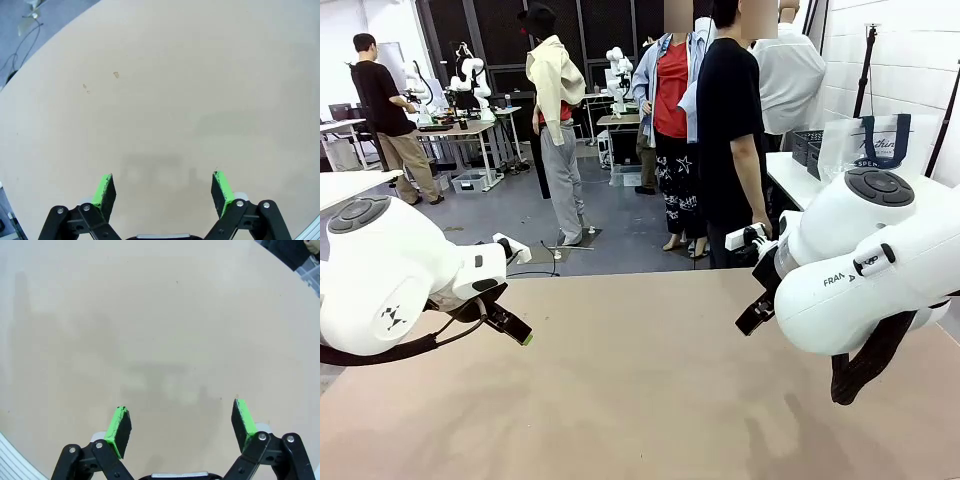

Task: Transfer purchased items from the store into the shopping bag.
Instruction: Open the Reusable shopping bag in the center of the table.

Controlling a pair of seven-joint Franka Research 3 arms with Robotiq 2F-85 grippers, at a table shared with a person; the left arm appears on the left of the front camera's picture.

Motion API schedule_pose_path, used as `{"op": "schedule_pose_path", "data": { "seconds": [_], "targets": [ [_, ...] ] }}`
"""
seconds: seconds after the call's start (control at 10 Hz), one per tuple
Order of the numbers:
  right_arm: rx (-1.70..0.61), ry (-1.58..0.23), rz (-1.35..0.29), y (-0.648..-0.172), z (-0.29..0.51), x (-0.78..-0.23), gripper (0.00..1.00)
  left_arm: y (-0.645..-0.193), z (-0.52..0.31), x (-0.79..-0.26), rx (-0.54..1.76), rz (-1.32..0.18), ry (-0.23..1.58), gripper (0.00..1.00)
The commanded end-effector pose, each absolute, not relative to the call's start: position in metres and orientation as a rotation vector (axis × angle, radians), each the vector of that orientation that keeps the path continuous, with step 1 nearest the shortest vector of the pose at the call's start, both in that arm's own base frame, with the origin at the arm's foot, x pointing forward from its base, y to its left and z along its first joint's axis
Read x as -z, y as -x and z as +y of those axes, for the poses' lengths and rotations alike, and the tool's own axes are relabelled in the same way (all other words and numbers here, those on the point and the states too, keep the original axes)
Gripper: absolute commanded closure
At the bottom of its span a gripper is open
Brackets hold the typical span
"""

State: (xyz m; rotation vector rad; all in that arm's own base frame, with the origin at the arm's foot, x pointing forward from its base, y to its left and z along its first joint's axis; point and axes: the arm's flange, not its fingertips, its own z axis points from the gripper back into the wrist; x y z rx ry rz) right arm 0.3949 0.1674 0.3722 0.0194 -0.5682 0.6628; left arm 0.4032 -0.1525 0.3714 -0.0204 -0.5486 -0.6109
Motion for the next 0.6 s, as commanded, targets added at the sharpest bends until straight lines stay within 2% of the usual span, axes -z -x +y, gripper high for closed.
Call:
{"op": "schedule_pose_path", "data": {
  "seconds": [0.0, 0.5],
  "targets": [
    [-0.663, -0.021, -0.572, -0.3951, 0.1681, -0.3734, 0.0, -0.4035, -0.1513, -0.3715, 0.606, -0.549, 0.022, 0.0],
    [-0.663, -0.021, -0.572, -0.3951, 0.1681, -0.3734, 0.0, -0.4035, -0.1513, -0.3715, 0.606, -0.549, 0.022, 0.0]
  ]
}}
